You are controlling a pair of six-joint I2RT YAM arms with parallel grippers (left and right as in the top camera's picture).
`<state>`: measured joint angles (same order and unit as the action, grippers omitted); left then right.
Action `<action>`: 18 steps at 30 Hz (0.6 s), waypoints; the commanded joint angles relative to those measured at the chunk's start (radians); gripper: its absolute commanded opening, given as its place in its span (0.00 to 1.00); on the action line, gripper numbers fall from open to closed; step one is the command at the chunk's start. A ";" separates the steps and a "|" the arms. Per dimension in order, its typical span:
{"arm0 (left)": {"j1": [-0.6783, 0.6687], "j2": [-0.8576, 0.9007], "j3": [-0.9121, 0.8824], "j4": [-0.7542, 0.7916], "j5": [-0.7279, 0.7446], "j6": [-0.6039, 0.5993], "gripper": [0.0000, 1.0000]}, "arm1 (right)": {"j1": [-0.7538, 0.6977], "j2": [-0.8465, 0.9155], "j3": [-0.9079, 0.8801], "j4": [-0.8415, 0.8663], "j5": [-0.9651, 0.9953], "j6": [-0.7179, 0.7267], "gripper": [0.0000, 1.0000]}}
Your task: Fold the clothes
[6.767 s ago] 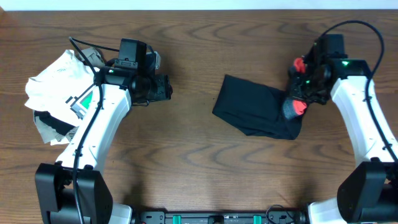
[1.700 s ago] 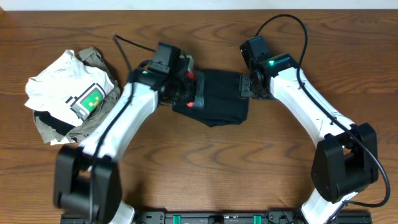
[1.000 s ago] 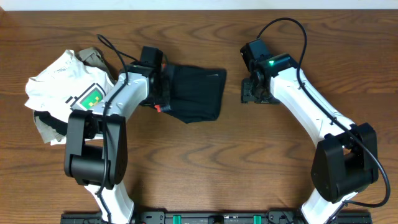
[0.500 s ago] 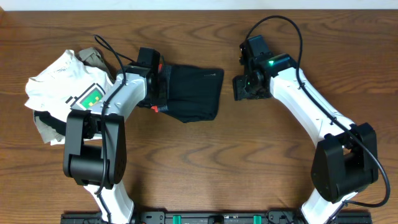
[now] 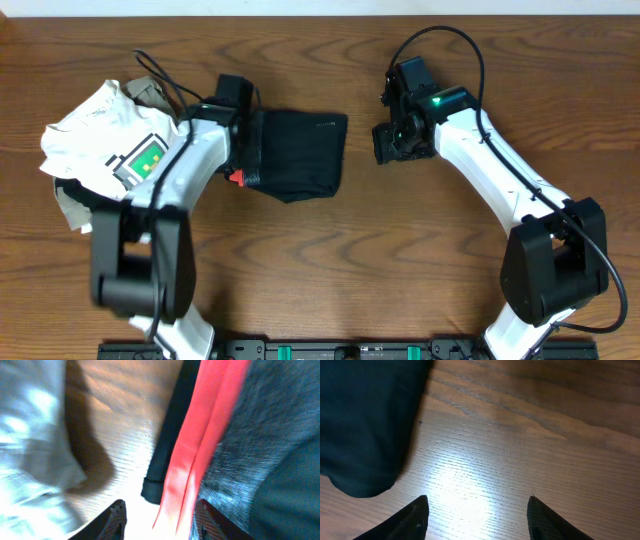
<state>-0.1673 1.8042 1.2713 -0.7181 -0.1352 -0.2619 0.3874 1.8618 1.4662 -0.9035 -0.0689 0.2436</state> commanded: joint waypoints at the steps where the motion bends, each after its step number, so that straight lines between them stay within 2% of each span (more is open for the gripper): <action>1: 0.004 -0.130 0.022 0.028 -0.030 -0.016 0.50 | -0.003 -0.003 -0.017 -0.002 0.017 -0.016 0.61; 3: 0.003 -0.174 0.022 0.065 -0.006 -0.036 0.51 | -0.003 -0.003 -0.025 -0.001 0.020 -0.016 0.61; 7: 0.002 -0.195 0.021 0.158 0.177 -0.006 0.50 | -0.003 -0.003 -0.044 -0.001 0.020 -0.016 0.60; 10: 0.002 -0.150 0.021 0.202 0.234 0.039 0.43 | -0.003 -0.003 -0.048 -0.006 0.019 -0.012 0.58; 18: 0.003 0.067 0.021 0.266 0.284 0.151 0.43 | -0.003 -0.003 -0.048 -0.026 0.019 -0.012 0.58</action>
<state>-0.1673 1.8057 1.2816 -0.4629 0.1123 -0.1768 0.3874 1.8618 1.4223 -0.9245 -0.0559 0.2405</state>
